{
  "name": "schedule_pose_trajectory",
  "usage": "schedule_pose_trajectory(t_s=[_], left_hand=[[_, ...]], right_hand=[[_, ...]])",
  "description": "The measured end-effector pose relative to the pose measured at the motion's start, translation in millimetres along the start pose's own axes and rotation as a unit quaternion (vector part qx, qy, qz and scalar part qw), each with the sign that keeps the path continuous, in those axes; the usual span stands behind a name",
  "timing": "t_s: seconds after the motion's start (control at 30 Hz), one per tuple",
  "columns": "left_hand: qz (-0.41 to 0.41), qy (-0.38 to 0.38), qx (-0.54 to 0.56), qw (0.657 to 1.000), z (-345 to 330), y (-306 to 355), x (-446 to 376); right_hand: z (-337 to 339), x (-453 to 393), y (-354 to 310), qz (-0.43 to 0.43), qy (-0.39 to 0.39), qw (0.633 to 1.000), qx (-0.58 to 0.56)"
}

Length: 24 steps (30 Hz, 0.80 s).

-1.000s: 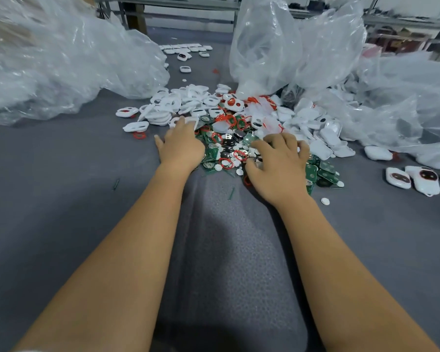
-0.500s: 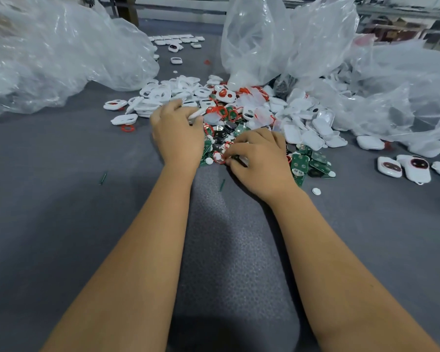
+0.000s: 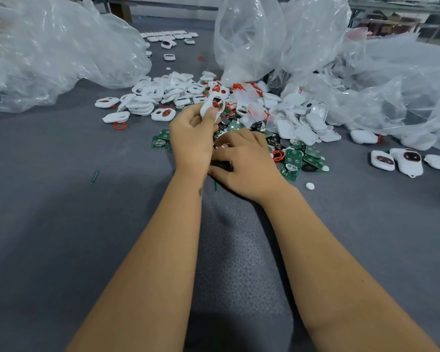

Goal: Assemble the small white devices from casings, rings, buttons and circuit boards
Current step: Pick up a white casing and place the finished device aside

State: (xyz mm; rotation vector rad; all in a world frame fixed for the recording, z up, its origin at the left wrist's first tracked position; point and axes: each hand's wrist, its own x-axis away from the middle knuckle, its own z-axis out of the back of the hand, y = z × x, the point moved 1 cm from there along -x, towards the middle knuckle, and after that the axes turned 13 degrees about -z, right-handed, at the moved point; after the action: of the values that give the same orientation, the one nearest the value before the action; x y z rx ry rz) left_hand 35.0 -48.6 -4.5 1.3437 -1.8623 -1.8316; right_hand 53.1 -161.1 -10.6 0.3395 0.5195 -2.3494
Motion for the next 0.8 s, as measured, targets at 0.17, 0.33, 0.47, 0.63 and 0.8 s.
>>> schedule_pose_trajectory(t_s=[0.17, 0.33, 0.47, 0.63, 0.8], left_hand=[[-0.017, -0.025, -0.013, 0.999, -2.7, 3.9, 4.2], [-0.027, 0.014, -0.02, 0.999, -4.3, 6.2, 6.2], [-0.063, 0.035, -0.018, 0.997, 0.3, 10.5, 7.7], [-0.017, -0.062, -0.03, 0.997, -1.2, 9.1, 8.6], [-0.002, -0.188, 0.0, 0.982, -4.8, 9.9, 14.7]], right_hand=[[-3.6, 0.0, -7.6, 0.009, 0.008, 0.998, -0.062], [-4.2, -2.5, -6.3, -0.009, 0.003, 0.993, -0.119], [7.2, -3.0, 6.0, -0.153, 0.03, 0.932, -0.328], [16.3, -4.1, 23.1, -0.246, 0.068, 0.83, -0.496], [19.4, -2.7, 28.6, -0.254, 0.091, 0.801, -0.534]])
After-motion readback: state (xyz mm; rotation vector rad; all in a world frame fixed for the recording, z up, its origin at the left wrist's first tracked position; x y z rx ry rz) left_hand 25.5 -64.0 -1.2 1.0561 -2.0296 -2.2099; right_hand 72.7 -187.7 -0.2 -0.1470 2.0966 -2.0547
